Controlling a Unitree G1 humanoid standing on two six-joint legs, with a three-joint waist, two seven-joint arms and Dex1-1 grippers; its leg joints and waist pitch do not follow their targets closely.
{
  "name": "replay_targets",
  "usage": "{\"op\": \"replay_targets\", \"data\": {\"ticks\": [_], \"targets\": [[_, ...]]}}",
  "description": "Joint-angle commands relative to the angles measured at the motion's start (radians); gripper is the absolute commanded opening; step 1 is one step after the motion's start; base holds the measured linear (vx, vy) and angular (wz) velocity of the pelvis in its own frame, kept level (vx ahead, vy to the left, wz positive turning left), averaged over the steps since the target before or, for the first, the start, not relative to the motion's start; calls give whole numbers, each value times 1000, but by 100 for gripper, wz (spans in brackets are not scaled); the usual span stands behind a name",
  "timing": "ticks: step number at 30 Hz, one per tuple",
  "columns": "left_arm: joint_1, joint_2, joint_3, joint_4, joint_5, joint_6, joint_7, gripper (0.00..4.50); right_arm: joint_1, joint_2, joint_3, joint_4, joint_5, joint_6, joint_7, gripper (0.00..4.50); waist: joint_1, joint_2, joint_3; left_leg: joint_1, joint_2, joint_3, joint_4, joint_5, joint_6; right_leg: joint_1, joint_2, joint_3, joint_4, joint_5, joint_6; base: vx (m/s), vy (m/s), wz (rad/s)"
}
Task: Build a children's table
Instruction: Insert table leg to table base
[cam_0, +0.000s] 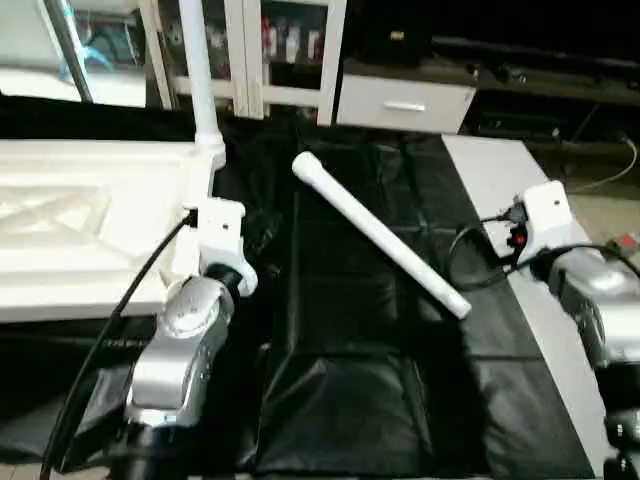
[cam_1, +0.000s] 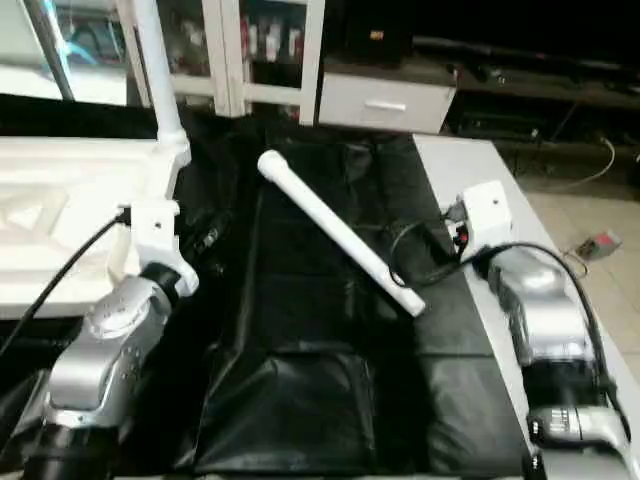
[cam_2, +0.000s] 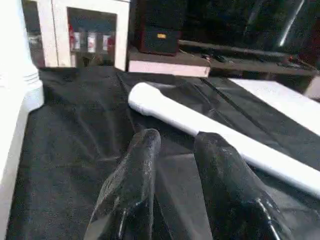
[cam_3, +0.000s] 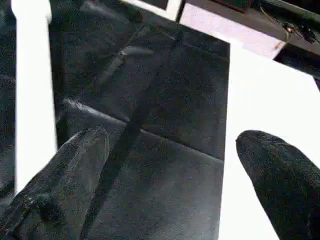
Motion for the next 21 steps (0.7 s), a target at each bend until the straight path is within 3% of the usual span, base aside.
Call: {"op": "replay_targets", "data": {"ticks": [1, 2, 3, 5, 7, 9, 12, 16, 20, 21], "targets": [[-12, 2, -3, -13, 11, 21, -5, 146, -20, -16, 18, 57, -24, -39, 27, 444, 6, -4, -59, -8, 7, 4, -51, -121, 52, 54, -64, 49, -124, -353, 16, 0, 0, 0], [-10, 8, -9, -9, 18, 41, -4, 146, -34, -26, 56, 118, -51, -71, 64, 444, 3, -2, -60, -6, 14, 1, -55, -142, 58, 56, -64, 51, -114, -287, -39, 0, 0, 0], [-10, 11, -12, -8, 22, 47, -5, 146, -36, -28, 66, 129, -58, -77, 71, 444, 4, 0, -63, -2, 18, 2, -55, -141, 64, 56, -66, 53, -109, -239, -71, 0, 0, 0], [-6, 17, -22, -12, 14, 63, -19, 146, -35, -28, 90, 150, -69, -94, 107, 444, 3, 2, -69, -6, 22, -1, -56, -85, 81, 66, -68, 56, -93, -105, -133, 0, 0, 0], [0, 32, -40, -16, 19, 70, -29, 146, -47, -21, 100, 200, -89, -129, 99, 444, 2, 0, -69, -8, 23, 1, -55, -56, 101, 67, -70, 58, -85, -31, -175, 24, 29, 0], [12, 45, -60, -20, 14, 74, -53, 146, -60, -12, 100, 259, -119, -161, 42, 444, 3, 0, -65, -3, 22, 6, -55, -67, 110, 64, -72, 60, -88, -37, -201, 0, 0, 0], [24, 63, -88, -28, 17, 85, -88, 146, -59, -7, 98, 276, -123, -175, 32, 444, 6, 1, -62, 1, 24, 10, -58, -102, 99, 64, -76, 63, -93, -86, -195, 0, 0, 0], [37, 85, -118, -37, 17, 109, -132, 146, -46, -10, 116, 267, -116, -196, 99, 444, 6, -2, -58, -1, 22, 12, -60, -142, 86, 63, -78, 64, -103, -166, -158, 0, 0, 0], [29, 105, -137, -26, 22, 120, -149, 146, 12, -25, 165, 159, -105, -192, 230, 444, 7, -2, -54, -2, 23, 9, -63, -170, 78, 63, -78, 63, -114, -251, -111, 0, 0, 0], [20, 108, -144, -15, 24, 122, -157, 146, 34, -31, 187, 119, -103, -190, 267, 444, 7, 3, -54, -3, 24, 7, -64, -172, 79, 63, -78, 62, -113, -251, -110, 0, 0, 0]]}}
